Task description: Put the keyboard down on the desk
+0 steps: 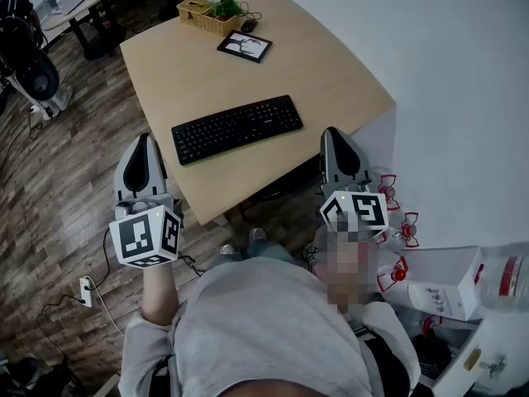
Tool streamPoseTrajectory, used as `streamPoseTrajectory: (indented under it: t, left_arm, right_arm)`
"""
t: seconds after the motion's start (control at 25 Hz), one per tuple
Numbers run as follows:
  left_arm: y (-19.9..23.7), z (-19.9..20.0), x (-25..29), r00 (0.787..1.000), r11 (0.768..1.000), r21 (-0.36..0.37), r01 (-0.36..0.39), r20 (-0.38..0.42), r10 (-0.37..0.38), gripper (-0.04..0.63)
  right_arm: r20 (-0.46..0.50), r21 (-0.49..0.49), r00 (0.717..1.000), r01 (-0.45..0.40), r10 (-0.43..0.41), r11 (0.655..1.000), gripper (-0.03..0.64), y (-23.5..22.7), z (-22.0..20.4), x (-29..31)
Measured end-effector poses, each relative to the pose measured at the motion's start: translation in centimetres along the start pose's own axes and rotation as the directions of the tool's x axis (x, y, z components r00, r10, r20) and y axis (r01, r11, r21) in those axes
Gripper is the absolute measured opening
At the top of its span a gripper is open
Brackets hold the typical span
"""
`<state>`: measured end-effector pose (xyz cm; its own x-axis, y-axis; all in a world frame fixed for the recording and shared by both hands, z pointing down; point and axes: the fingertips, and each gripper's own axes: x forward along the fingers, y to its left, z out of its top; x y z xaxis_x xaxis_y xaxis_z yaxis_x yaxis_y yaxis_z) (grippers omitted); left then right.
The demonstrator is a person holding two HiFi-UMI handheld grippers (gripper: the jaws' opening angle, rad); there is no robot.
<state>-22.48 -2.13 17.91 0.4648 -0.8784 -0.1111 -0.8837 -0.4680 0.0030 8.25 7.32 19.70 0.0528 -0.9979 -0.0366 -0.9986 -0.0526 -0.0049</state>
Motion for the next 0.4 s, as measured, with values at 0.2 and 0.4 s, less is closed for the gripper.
streamPoseTrajectory:
  t: [0.2,0.4]
  left_arm:
    - [0.6,-0.15,-0.02,1.0,1.0,-0.003,-0.005,-0.004,0.005,0.011]
    - [0.75,-0.41,-0.25,1.0,1.0,-0.011,-0.007,-0.01,0.007,0.011]
  right_arm:
    - [-0.004,-0.007,1.0,0.001,-0.001,1.0,0.015,0.57,-0.02,0.29]
    - [0.002,-0.007,1.0,0.002,-0.002,1.0,0.015,0.71,0.25,0.19]
